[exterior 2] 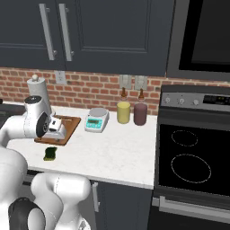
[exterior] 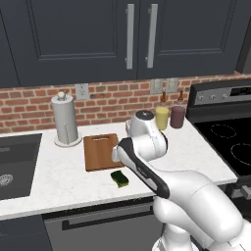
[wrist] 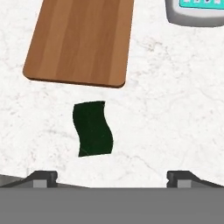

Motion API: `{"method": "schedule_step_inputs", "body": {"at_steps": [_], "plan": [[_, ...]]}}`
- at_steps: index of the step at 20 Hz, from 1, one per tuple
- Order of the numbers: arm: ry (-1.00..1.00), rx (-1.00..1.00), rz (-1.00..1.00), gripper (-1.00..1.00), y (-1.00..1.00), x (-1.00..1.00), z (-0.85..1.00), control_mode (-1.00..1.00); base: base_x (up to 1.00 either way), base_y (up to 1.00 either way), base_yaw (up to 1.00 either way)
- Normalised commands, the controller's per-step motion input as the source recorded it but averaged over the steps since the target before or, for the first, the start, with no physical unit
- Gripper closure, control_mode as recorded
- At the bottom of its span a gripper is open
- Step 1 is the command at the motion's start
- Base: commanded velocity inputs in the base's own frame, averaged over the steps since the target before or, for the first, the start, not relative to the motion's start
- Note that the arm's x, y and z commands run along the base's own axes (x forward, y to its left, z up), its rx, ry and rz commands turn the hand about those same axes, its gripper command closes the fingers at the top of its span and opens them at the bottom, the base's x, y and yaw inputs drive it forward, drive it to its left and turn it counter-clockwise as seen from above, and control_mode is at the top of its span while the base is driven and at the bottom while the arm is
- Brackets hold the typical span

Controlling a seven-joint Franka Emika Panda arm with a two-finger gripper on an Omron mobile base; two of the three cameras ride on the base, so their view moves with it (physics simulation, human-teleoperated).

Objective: Pick up the sponge from the counter and clean the cutting board by briefly scrubbing or pressing down on the cutting board. Once finished, release the sponge.

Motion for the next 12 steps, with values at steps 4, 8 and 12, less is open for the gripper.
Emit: {"method": "schedule_step_inputs", "body": {"at_steps": [4, 8, 12], "plan": [[0.0, 0.0, 0.0, -1.0, 0.2, 0.0, -0.35, -1.0, 0.0, 0.0, 0.0], [0.0, 0.03, 0.0, -1.0, 0.13, 0.0, -0.26, -1.0, 0.0, 0.0, 0.0], [0.0, 0.02, 0.0, -1.0, 0.03, 0.0, -0.19, -1.0, 0.0, 0.0, 0.0]]}}
